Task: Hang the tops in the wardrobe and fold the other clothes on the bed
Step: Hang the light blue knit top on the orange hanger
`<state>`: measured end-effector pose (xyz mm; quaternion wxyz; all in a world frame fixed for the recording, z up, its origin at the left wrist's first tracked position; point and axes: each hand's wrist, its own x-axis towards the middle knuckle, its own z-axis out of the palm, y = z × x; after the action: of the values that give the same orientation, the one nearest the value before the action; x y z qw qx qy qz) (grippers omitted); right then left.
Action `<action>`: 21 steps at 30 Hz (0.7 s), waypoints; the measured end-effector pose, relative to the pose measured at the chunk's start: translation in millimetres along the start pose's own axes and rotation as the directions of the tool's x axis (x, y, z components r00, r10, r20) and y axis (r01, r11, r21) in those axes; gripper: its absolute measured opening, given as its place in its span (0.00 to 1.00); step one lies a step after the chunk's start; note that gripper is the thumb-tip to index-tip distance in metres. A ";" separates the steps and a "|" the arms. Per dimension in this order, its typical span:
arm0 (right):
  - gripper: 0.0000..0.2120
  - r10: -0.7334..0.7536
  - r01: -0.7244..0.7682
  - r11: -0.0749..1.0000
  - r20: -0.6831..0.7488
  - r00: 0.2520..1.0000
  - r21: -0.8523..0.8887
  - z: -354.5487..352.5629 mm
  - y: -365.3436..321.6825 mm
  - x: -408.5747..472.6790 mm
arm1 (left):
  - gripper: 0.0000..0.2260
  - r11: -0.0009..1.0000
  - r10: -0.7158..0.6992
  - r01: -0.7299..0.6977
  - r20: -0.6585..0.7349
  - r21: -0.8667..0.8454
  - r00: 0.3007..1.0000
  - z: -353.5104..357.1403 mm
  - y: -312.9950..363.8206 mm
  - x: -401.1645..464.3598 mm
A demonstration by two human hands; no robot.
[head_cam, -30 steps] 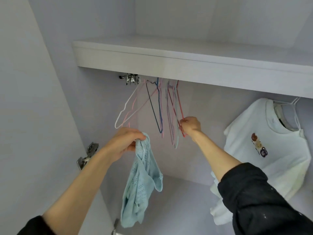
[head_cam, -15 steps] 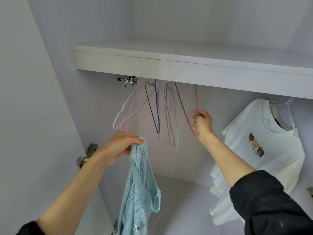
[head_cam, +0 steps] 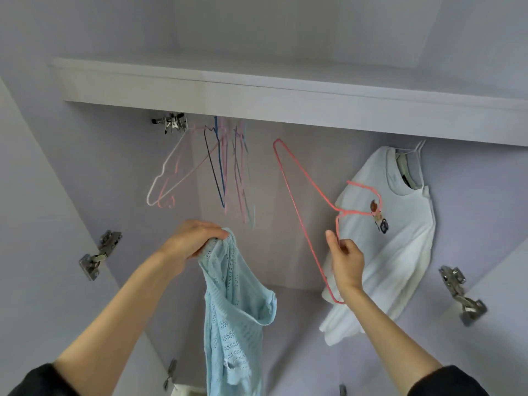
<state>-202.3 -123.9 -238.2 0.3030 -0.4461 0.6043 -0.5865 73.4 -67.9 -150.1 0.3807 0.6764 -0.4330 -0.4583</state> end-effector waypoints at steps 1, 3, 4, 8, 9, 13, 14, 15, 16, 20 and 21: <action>0.21 0.024 -0.024 0.997 0.004 1.000 0.067 -1.4 -3.8 2.9 | 0.06 1.000 0.004 -0.004 0.002 -0.009 1.000 3.4 1.4 -0.3; 0.19 0.116 -0.122 0.978 0.042 0.992 0.171 -8.3 -6.3 6.5 | 0.06 1.000 0.007 -0.007 -0.001 -0.027 1.000 12.4 4.9 -1.7; 0.19 0.148 -0.158 0.972 0.072 0.986 0.172 -11.1 -5.1 5.7 | 0.06 0.999 0.005 -0.006 -0.012 -0.042 1.000 14.9 5.5 -1.5; 0.22 0.239 -0.259 0.956 0.143 0.960 0.139 -29.4 5.3 -2.3 | 0.06 0.999 0.006 -0.009 -0.056 -0.051 0.998 20.5 5.7 -1.2; 0.22 0.245 -0.265 0.957 0.160 0.956 0.118 -33.4 5.4 -4.0 | 0.05 0.999 0.016 -0.019 -0.068 -0.041 0.998 21.0 4.8 -0.7; 0.24 0.206 -0.212 0.977 0.181 0.962 0.014 -42.3 -1.2 -3.7 | 0.02 0.998 0.065 -0.067 -0.136 -0.008 0.989 21.9 2.1 1.9; 0.25 0.206 -0.212 0.977 0.168 0.964 0.020 -44.2 -3.2 -2.8 | 0.02 0.997 0.070 -0.073 -0.154 -0.014 0.986 22.2 1.7 2.6; 0.25 0.199 -0.206 0.978 0.158 0.967 0.029 -45.9 -5.1 -2.1 | 0.02 0.997 0.077 -0.080 -0.168 -0.012 0.983 22.5 1.5 3.1; 0.25 0.184 -0.190 0.981 0.157 0.970 0.024 -47.1 -7.5 -2.4 | 0.02 0.996 0.090 -0.091 -0.175 0.003 0.980 23.1 1.3 3.6; 0.25 0.090 -0.082 0.996 0.205 0.975 -0.046 -40.6 -18.6 -9.6 | 0.05 0.984 0.157 -0.142 -0.146 0.108 0.977 30.7 3.1 3.1; 0.25 0.064 -0.050 0.997 0.220 0.973 -0.066 -35.7 -23.0 -12.5 | 0.06 0.978 0.177 -0.160 -0.129 0.132 0.976 33.6 3.8 2.4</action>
<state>-224.7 -95.0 -213.1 0.3717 -0.5003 0.5966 -0.5055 41.1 -75.4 -157.0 0.4062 0.6895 -0.4880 -0.3485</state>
